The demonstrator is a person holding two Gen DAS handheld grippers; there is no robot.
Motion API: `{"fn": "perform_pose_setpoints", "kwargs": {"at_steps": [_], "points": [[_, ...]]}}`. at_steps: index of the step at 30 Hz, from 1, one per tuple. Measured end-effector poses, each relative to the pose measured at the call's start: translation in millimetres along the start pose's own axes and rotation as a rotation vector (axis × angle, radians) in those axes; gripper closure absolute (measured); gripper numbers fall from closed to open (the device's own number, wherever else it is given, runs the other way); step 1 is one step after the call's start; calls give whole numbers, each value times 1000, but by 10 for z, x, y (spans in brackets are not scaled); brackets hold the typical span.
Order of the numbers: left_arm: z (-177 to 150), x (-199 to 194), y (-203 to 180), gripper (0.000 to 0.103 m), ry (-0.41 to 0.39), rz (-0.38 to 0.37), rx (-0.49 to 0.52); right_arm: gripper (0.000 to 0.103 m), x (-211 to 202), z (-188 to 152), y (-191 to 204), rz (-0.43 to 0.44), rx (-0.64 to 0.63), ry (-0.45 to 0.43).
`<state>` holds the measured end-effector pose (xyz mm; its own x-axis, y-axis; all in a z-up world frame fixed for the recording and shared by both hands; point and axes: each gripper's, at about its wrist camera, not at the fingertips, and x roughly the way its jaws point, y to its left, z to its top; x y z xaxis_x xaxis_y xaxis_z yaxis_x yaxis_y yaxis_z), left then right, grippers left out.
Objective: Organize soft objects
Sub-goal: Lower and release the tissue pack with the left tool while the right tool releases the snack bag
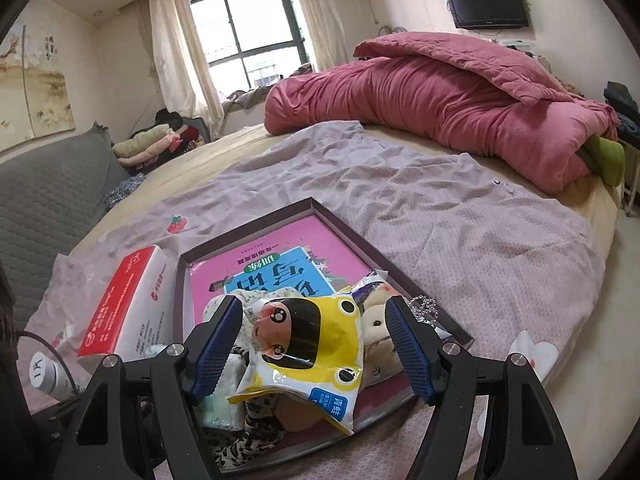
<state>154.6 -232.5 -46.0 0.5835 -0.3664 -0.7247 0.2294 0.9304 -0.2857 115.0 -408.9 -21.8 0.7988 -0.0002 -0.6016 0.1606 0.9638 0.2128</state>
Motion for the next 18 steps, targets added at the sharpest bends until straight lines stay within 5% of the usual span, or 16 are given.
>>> {"fn": "perform_pose_setpoints", "kwargs": {"at_steps": [18], "points": [[19,-307,31,38,-35,41,9,28,-145,16,36,6,-10,-55]]}}
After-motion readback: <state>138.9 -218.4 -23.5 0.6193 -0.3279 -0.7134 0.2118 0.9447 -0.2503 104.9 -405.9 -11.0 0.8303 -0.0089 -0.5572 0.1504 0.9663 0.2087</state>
